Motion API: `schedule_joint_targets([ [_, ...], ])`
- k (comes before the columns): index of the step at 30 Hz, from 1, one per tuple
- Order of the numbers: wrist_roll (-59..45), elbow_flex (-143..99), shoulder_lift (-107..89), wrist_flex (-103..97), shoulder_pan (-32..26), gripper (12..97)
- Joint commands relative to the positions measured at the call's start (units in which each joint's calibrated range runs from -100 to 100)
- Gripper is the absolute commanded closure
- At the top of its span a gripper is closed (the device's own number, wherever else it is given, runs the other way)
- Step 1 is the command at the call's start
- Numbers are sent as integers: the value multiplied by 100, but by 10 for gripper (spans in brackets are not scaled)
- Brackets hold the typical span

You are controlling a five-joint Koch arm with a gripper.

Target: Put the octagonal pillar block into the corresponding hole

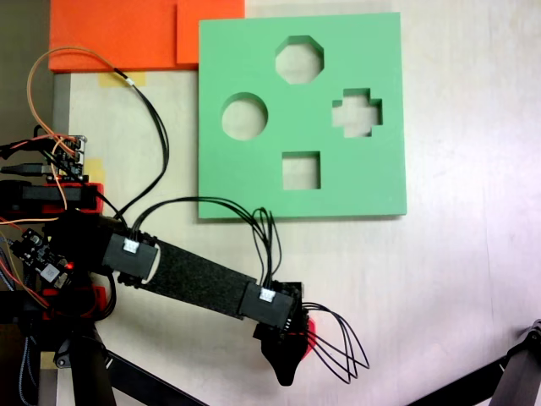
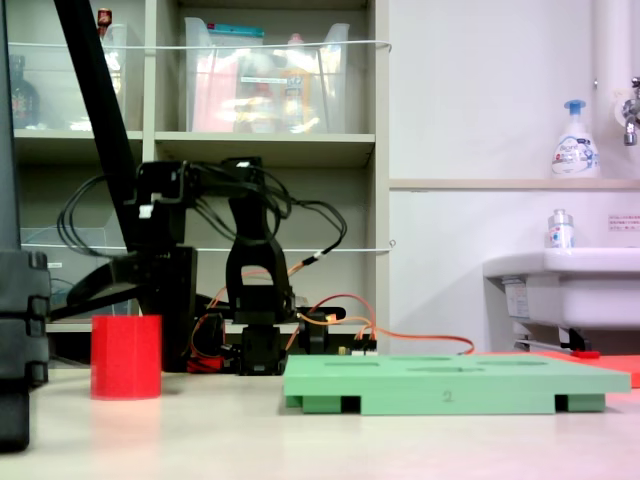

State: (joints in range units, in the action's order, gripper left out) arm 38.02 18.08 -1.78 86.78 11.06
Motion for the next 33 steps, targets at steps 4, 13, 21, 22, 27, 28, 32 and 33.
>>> schedule_joint_targets([
  [4,-49,316,318,-104,29,195],
  [13,-54,236,527,-132,5,412],
  [21,-49,-143,331,-84,44,673],
  [22,-49,-153,331,-46,49,675],
  [27,-44,-233,331,147,68,706],
  [28,-34,-233,331,195,68,706],
  [32,78,-233,192,445,59,706],
  [33,117,-233,122,493,54,706],
])
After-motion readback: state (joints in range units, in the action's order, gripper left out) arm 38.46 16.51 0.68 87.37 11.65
